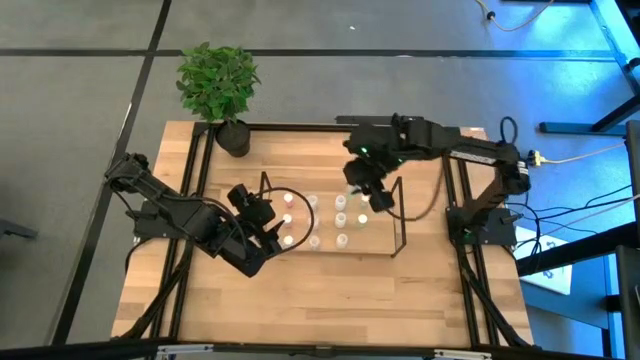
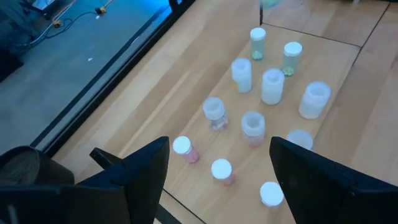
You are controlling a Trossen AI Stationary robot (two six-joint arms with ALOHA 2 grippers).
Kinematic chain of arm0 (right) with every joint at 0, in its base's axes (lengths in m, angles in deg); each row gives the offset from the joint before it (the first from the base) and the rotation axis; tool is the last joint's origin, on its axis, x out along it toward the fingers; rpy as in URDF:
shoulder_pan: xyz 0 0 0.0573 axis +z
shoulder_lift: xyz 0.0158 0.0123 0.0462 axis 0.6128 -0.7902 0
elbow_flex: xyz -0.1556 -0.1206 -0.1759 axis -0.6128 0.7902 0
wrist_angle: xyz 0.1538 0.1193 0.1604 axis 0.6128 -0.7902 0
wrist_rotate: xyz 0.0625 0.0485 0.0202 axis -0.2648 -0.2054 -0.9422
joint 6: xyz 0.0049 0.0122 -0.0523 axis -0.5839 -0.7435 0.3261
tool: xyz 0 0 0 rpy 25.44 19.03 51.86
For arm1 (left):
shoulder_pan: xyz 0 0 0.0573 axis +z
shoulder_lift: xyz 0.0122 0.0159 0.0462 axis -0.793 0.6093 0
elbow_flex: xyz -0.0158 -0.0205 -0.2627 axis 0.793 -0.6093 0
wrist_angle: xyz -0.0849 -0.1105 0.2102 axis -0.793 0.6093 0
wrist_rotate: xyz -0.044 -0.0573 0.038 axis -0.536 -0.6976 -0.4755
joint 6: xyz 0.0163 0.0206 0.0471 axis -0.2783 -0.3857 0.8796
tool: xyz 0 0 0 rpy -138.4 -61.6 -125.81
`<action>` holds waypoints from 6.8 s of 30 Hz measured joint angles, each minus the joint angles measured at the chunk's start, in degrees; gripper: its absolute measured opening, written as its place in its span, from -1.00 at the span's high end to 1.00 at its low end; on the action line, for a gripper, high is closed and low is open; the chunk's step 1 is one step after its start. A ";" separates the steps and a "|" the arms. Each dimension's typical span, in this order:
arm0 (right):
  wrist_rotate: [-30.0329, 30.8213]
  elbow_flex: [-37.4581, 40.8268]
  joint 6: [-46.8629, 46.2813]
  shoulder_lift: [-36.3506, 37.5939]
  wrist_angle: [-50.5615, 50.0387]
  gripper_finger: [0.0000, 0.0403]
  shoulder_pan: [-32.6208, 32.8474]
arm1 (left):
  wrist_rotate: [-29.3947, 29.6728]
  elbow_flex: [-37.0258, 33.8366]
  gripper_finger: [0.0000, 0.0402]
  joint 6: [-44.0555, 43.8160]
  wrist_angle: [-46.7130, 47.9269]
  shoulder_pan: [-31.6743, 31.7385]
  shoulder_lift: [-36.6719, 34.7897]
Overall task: Pick and place medicine bottles onto shelf by color
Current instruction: Put the blue pill bottle on the shelf aligned with the other blue pill bottles, then return to Home Position
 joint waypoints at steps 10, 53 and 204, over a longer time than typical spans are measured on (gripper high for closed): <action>6.34 1.98 -10.93 3.42 -2.58 0.38 11.89 | 0.29 0.00 -0.35 -0.02 0.78 -2.53 0.00; 14.12 46.88 -21.48 11.61 37.74 0.38 20.70 | 0.87 0.00 -0.35 -2.14 0.67 -3.12 0.02; 12.55 90.24 -29.69 95.24 63.09 0.95 21.08 | -18.81 -75.85 1.00 66.28 -75.87 -12.18 -85.31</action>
